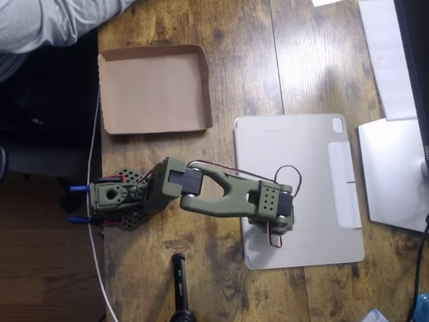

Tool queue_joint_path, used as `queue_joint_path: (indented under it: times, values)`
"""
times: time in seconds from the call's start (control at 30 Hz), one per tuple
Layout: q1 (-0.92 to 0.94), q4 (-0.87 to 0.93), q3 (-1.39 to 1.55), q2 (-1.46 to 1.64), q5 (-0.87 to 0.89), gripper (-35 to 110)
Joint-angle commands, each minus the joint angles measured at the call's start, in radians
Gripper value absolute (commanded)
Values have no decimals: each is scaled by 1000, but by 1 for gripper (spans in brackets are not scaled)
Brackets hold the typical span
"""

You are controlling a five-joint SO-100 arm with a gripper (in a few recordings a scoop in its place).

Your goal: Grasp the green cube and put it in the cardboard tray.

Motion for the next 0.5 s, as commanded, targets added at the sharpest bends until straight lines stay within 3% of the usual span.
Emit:
queue_joint_path:
  times: [0.0, 0.47]
  values:
    - [25, 12, -31, 60, -3, 10]
    - [-20, 44, -52, 61, 31, 6]
